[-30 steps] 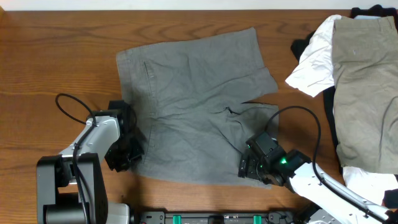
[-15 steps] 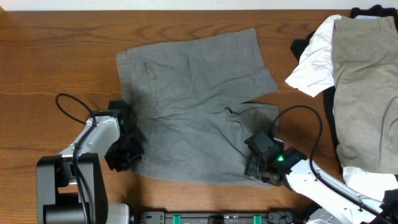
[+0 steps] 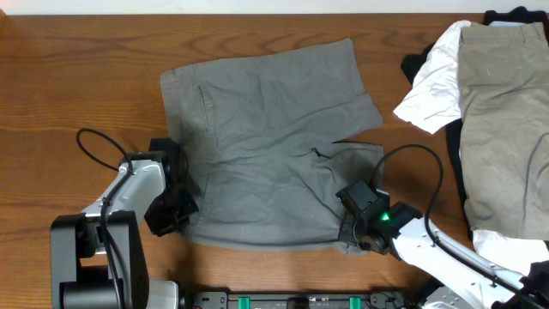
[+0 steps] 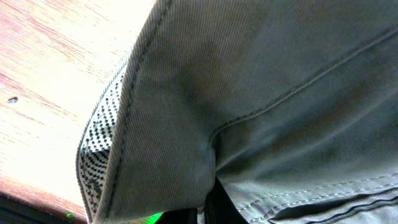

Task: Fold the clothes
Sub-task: 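Lift the hems with both grippers and fold them up toward the waistband, then lay the folded hems down at the far edge with both grippers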

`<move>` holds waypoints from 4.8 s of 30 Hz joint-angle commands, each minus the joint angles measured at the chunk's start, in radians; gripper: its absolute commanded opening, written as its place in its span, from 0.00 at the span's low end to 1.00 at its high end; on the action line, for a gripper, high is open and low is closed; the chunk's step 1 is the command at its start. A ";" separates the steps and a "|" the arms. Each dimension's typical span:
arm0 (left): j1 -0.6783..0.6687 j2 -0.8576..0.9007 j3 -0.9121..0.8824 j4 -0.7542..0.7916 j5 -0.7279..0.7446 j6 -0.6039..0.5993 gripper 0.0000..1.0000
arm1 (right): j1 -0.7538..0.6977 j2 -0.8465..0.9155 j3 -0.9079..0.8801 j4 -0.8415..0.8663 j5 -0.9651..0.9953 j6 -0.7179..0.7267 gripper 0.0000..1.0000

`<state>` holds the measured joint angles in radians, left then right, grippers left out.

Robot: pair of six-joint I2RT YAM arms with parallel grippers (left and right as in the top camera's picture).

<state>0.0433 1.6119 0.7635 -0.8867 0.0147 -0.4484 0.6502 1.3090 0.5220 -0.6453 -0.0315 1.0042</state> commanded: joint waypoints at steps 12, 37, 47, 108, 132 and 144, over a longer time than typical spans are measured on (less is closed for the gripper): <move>0.004 -0.264 0.086 -0.080 0.003 0.002 0.06 | -0.266 -0.068 0.360 -0.385 -0.118 -0.426 0.01; 0.004 -0.956 0.186 -0.282 0.003 0.001 0.06 | -0.451 -0.387 0.712 -0.754 0.003 -0.620 0.01; 0.004 -0.926 0.188 -0.187 -0.056 -0.021 0.06 | -0.451 -0.309 0.735 -0.517 0.108 -0.678 0.01; 0.003 -0.045 0.188 0.930 -0.089 0.063 0.98 | -0.539 0.536 0.743 0.502 -0.072 -0.797 0.99; 0.003 -0.056 0.188 0.703 -0.060 0.167 0.98 | -0.355 0.658 0.738 0.482 0.114 -0.250 0.98; 0.003 -0.056 0.188 0.670 -0.060 0.167 0.98 | -0.345 0.731 0.739 0.681 0.106 -0.335 0.13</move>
<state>0.0486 1.5745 0.9325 -0.2131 -0.0330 -0.2905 0.3016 2.0449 1.2499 0.0025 0.0643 0.7273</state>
